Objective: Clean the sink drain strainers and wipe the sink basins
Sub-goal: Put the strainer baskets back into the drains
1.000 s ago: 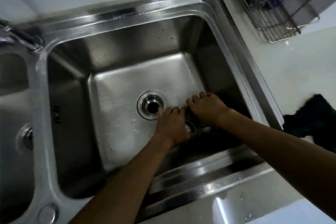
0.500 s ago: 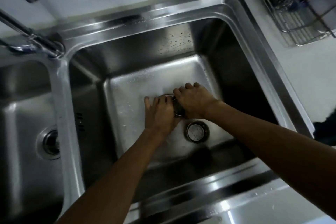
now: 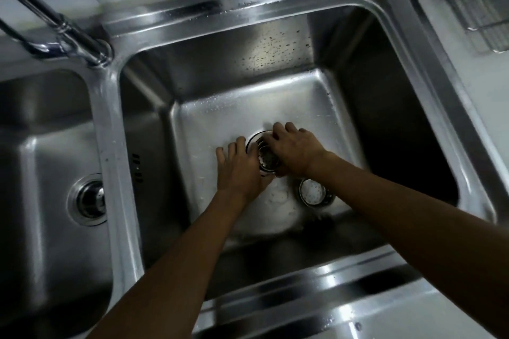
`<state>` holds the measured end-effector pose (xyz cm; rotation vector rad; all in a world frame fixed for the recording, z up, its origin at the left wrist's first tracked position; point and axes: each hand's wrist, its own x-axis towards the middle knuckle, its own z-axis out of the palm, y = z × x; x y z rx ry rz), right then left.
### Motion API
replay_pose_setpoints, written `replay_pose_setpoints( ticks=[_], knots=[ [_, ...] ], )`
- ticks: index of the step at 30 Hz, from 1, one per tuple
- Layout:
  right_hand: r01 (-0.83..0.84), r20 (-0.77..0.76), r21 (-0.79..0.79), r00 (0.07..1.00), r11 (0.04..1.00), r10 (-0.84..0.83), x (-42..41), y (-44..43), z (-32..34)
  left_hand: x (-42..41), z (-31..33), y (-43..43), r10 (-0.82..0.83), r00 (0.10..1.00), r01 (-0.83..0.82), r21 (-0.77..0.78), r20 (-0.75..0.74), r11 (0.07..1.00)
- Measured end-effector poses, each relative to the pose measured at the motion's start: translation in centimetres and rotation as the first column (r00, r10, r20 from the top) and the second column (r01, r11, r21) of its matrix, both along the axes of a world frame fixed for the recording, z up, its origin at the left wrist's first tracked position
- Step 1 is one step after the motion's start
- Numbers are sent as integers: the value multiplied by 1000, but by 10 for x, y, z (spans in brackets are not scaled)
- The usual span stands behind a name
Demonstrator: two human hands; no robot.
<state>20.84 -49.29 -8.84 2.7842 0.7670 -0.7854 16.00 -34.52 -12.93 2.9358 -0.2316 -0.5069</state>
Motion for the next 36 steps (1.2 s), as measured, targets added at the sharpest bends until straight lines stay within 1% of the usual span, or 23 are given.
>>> replay_pose_setpoints(
  ticks=[3, 4, 6, 9, 11, 13, 16, 20, 23, 27, 29, 32, 34, 36],
  knots=[
    [12, 20, 35, 1000, 999, -13, -1, -15, 12, -6, 4, -2, -25, 1000, 25, 0, 16, 1000],
    [-2, 37, 44, 999, 999, 1, -1, -24, 17, -8, 5, -3, -65, 997, 65, -10, 28, 998],
    [-40, 44, 26, 998, 999, 39, -5, -45, 28, -12, 10, -9, -208, 977, 210, -40, 56, 977],
    [-102, -37, -81, 994, 992, 99, -20, -73, 39, -16, 15, -25, -418, 907, 422, -93, 59, 902],
    [-106, -101, -122, 990, 987, 94, -33, -84, 41, -20, 14, -39, -470, 883, 469, -112, 22, 876],
    [-89, -150, -120, 986, 989, 70, -47, -88, 37, -22, 12, -53, -469, 883, 465, -100, -26, 880],
    [-58, -144, -76, 988, 995, 46, -61, -87, 32, -25, 11, -65, -425, 904, 420, -95, -43, 902],
    [-62, -26, -17, 998, 998, 62, -67, -82, 38, -31, 22, -59, -331, 944, 327, -135, -6, 935],
    [-77, 30, 7, 997, 997, 77, -62, -69, 58, -32, 45, -40, -239, 969, 245, -165, 57, 955],
    [-125, 108, 40, 987, 991, 120, -53, -26, 101, -39, 93, 1, -115, 987, 132, -150, 113, 980],
    [-173, 153, 79, 975, 982, 159, -51, 7, 131, -47, 126, 34, -27, 988, 48, -136, 149, 990],
    [-305, 253, 136, 931, 943, 264, -52, 67, 180, -63, 175, 95, 83, 970, -54, -131, 230, 990],
    [-412, 308, 163, 884, 897, 350, -57, 116, 207, -83, 203, 143, 166, 938, -134, -126, 304, 983],
    [-474, 344, 192, 853, 859, 393, -65, 166, 223, -102, 219, 191, 225, 899, -196, -115, 376, 974]
  ],
)
